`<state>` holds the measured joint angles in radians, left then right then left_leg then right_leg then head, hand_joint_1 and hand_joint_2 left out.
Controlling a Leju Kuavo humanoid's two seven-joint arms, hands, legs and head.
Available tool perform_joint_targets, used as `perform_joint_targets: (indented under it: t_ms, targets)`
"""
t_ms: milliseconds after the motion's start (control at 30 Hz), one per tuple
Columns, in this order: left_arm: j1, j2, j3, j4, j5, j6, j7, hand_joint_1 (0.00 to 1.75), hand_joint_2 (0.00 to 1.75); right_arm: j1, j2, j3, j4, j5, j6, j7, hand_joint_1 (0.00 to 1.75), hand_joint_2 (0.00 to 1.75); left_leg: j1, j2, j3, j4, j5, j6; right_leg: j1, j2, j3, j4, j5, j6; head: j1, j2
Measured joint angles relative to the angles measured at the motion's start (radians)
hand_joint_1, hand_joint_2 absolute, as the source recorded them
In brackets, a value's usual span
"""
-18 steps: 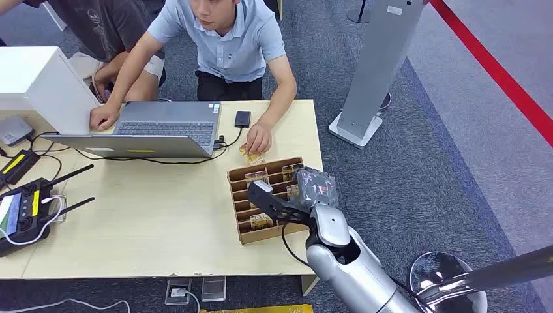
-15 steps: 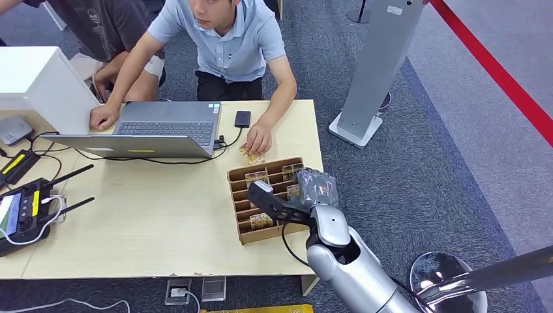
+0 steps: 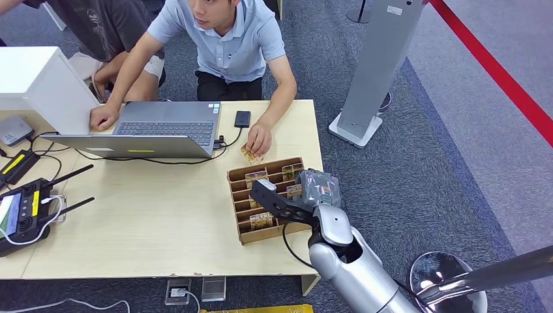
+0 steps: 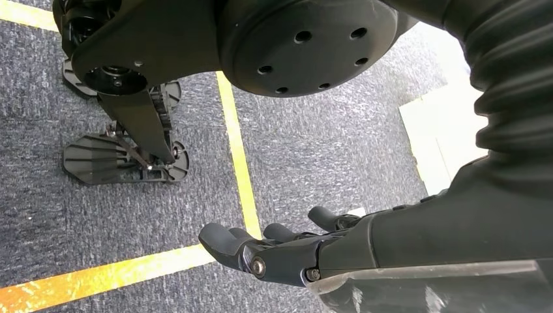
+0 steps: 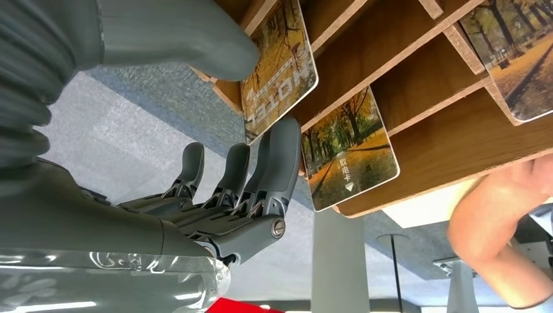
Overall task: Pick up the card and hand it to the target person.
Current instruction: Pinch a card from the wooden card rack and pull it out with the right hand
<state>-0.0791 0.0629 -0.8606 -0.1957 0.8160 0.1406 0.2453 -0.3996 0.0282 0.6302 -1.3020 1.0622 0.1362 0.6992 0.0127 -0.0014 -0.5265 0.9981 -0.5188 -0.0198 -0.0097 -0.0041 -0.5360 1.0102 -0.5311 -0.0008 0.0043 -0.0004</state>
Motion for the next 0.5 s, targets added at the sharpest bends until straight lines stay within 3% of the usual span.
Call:
perform_joint_targets:
  t_ms: [500]
  targets:
    - [0.0, 0.0, -0.016, 0.0, 0.0, 0.0, 0.002, 0.0, 1.75, 0.001, 0.0, 0.0, 0.017, -0.028, -0.006, 0.0, 0.98, 1.75, 0.0, 0.0, 0.0, 0.0, 0.0, 0.0, 0.0, 0.0, 0.0, 0.0, 0.0, 0.0, 0.0, 0.0]
